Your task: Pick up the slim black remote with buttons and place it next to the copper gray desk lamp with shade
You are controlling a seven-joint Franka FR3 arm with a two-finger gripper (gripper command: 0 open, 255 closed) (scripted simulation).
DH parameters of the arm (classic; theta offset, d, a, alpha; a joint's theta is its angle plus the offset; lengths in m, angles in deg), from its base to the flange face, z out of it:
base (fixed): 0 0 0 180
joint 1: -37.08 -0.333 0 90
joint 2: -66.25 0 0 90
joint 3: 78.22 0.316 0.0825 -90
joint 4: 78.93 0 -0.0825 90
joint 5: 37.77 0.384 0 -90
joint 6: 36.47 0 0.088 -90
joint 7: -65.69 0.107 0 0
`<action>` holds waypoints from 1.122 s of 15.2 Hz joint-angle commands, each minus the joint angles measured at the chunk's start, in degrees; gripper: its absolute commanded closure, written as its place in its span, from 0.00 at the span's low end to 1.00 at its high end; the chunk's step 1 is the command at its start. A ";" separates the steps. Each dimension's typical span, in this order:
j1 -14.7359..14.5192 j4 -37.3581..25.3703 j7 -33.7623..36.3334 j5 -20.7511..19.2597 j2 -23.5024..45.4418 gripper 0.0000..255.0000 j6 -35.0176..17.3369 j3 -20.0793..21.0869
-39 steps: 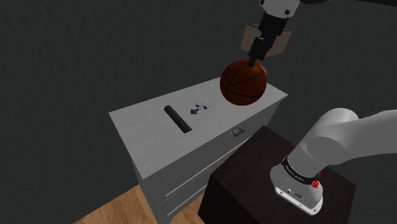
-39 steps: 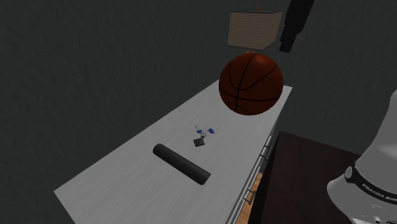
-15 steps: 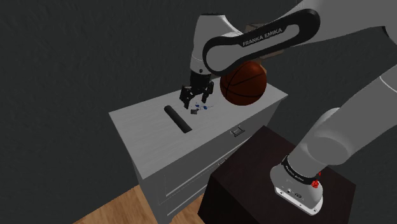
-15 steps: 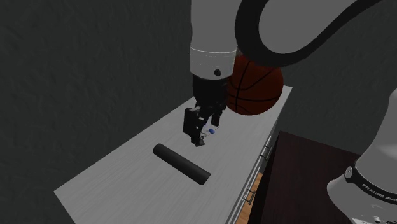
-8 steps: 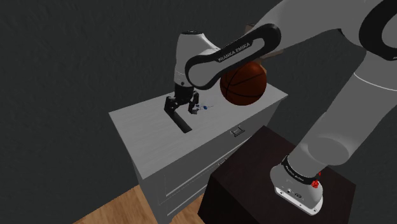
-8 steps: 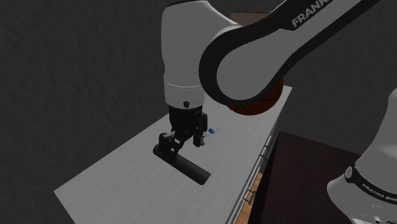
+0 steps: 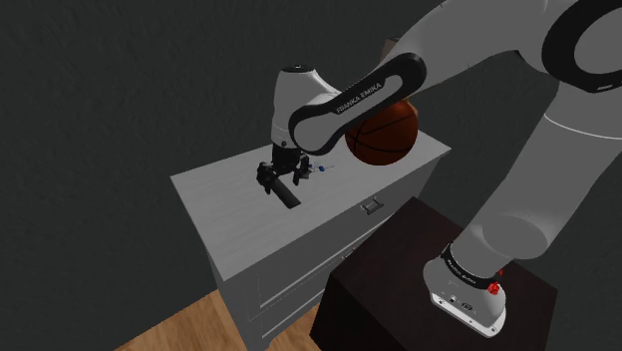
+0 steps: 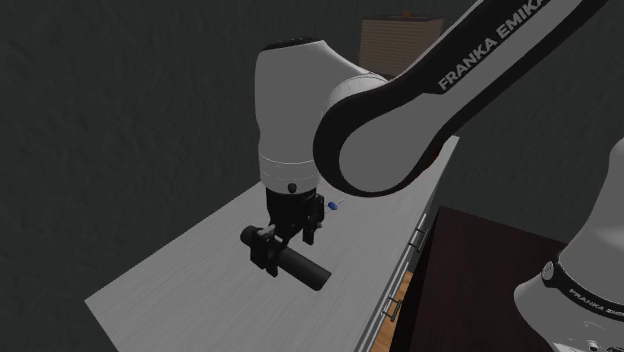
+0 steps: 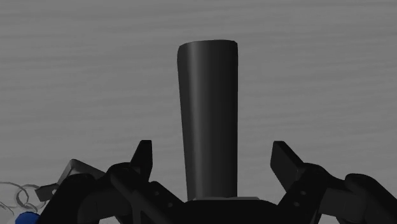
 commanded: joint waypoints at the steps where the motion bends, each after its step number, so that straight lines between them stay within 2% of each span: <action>1: -0.02 0.05 0.05 -0.09 0.16 0.00 -0.22 -0.02; 5: -0.02 0.05 0.05 -0.09 0.16 0.00 -0.22 -0.02; 6: -0.02 0.05 0.05 -0.09 0.16 1.00 -0.22 -0.02; 14: -0.02 0.20 0.07 -0.18 0.36 1.00 -0.54 -0.05; 17: 0.09 -0.39 -0.28 0.49 -0.96 1.00 1.26 0.08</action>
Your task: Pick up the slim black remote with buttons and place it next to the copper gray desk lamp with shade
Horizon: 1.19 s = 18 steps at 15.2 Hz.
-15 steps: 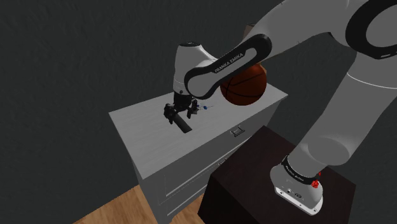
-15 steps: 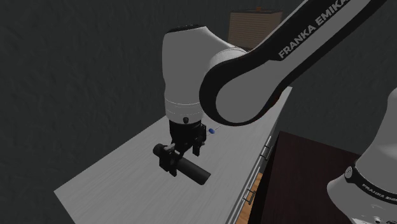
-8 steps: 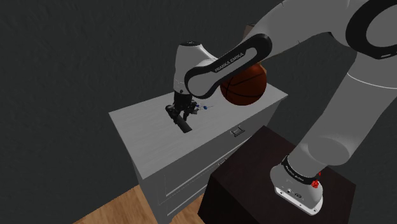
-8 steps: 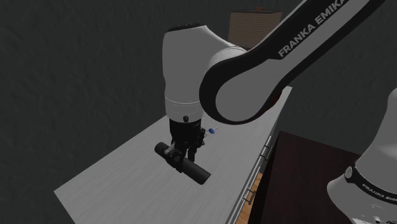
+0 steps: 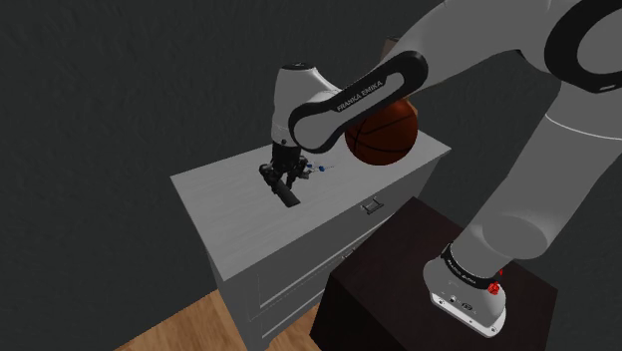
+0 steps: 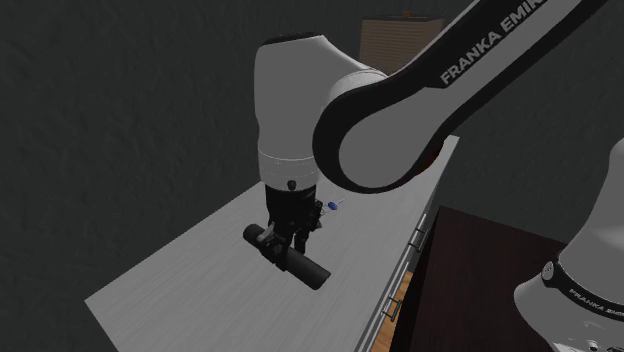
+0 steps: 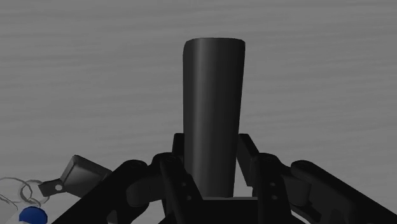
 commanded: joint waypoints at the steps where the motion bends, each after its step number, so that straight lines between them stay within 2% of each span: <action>1: 0.11 -0.38 -0.38 0.58 -1.02 1.00 1.40 0.12; 18: 0.63 -6.35 -2.01 3.70 -8.40 1.00 14.26 0.06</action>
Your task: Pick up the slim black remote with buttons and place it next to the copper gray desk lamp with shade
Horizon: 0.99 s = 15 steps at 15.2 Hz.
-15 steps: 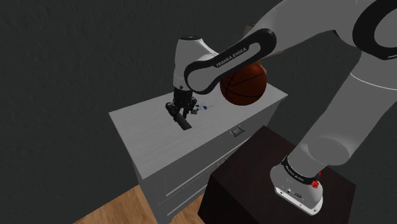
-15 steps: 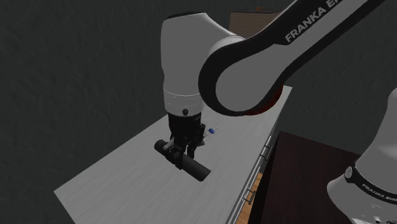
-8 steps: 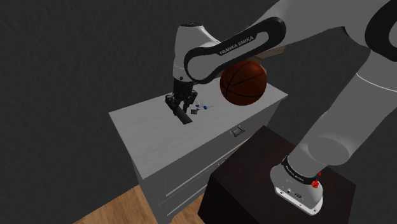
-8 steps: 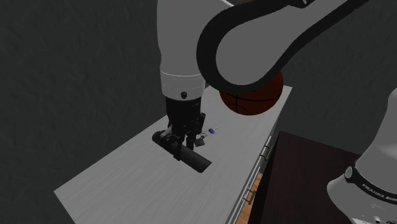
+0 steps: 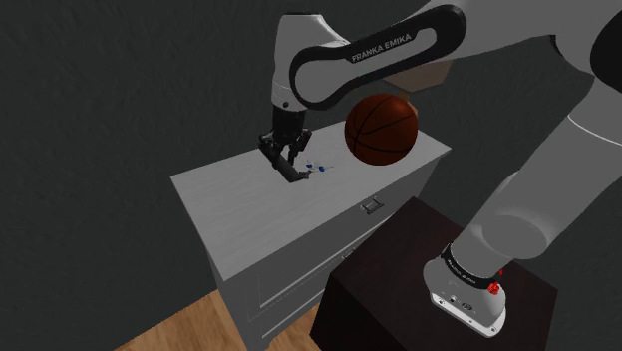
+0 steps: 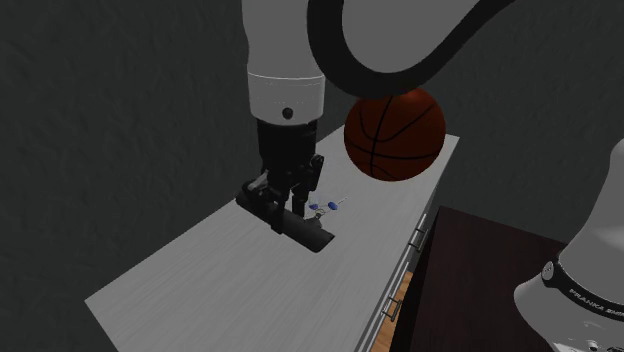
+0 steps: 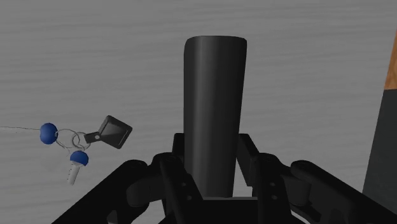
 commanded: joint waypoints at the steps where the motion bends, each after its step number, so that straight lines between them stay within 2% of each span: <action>1: 0.01 -0.88 -0.04 0.25 -0.72 1.00 1.56 -0.03; 15: 0.28 -8.61 -0.17 1.07 -3.84 1.00 12.22 -0.52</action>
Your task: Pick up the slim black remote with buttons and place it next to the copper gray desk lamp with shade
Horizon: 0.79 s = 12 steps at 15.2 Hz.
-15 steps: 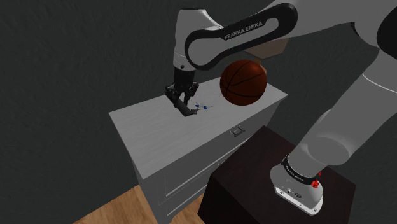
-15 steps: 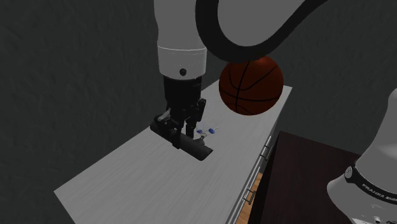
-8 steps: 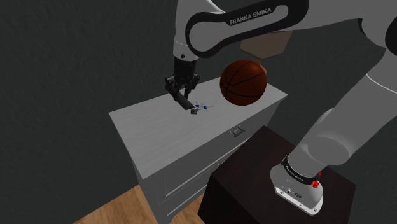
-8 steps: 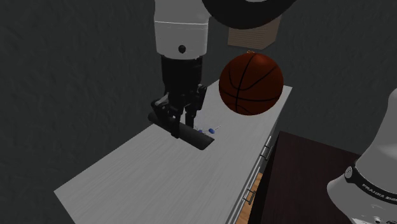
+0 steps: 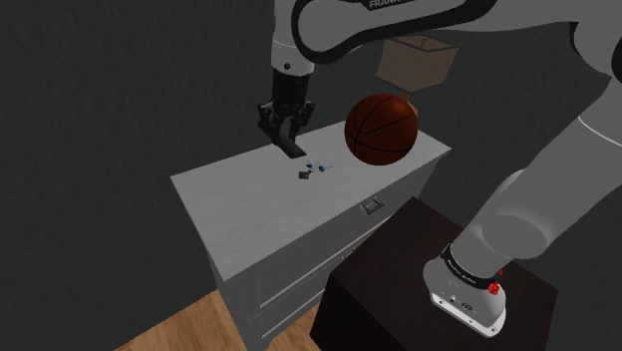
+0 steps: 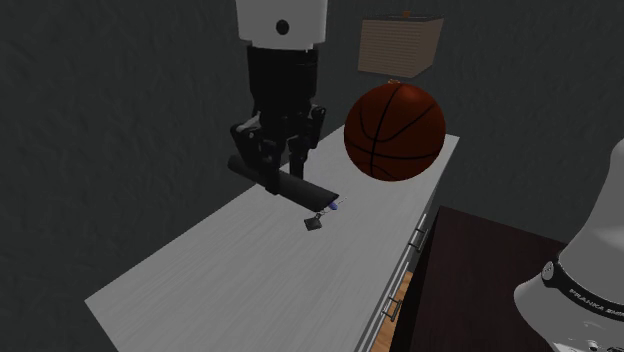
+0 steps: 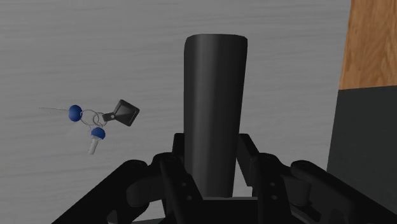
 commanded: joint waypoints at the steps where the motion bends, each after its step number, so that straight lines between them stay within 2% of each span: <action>1: 0.10 -1.45 -0.08 0.04 -0.31 1.00 1.77 -0.14; 12: 0.28 -9.41 0.39 -0.05 -0.80 1.00 10.18 -0.42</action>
